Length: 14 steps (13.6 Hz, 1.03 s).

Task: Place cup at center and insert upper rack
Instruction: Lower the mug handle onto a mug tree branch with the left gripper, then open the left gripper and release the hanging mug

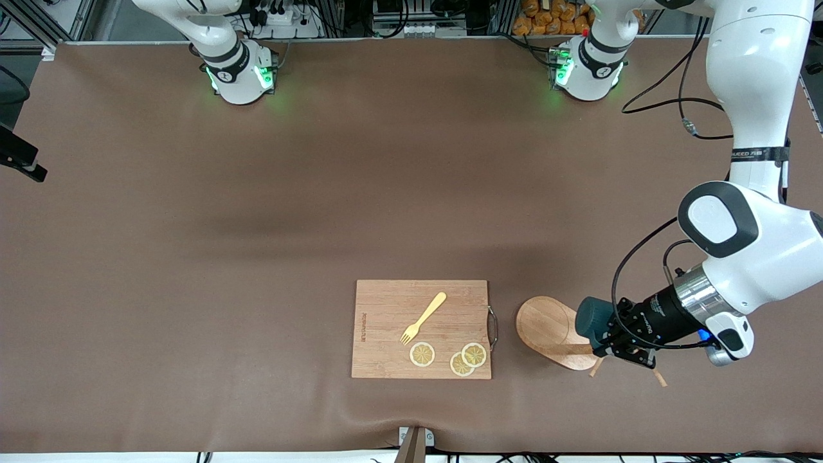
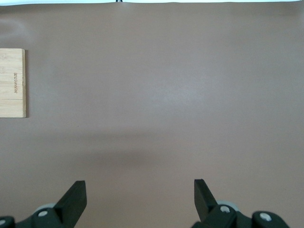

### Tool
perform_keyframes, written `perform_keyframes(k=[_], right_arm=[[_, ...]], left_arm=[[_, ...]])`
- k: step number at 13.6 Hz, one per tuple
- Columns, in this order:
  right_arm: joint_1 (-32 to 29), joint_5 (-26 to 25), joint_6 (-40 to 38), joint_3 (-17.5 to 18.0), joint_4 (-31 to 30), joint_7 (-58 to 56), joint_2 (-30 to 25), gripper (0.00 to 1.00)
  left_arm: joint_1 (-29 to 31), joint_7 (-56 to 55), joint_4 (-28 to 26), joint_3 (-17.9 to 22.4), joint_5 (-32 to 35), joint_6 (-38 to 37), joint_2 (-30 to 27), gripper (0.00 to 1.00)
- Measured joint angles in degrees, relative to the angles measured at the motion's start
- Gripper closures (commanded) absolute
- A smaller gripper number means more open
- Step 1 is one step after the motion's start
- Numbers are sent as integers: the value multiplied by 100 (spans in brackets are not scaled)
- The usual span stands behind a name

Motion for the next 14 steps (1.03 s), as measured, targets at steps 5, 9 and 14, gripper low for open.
perform_keyframes(k=[5, 9, 14], right_arm=[[0, -2, -1, 0, 0, 0, 0, 0], [0, -5, -1, 0, 0, 0, 0, 0], [0, -10, -2, -2, 0, 0, 0, 0]], left_arm=[[0, -46, 2, -5, 0, 4, 0, 0], [-4, -49, 44, -11, 81, -1, -13, 0], [10, -52, 72, -1, 368, -198, -221, 0]])
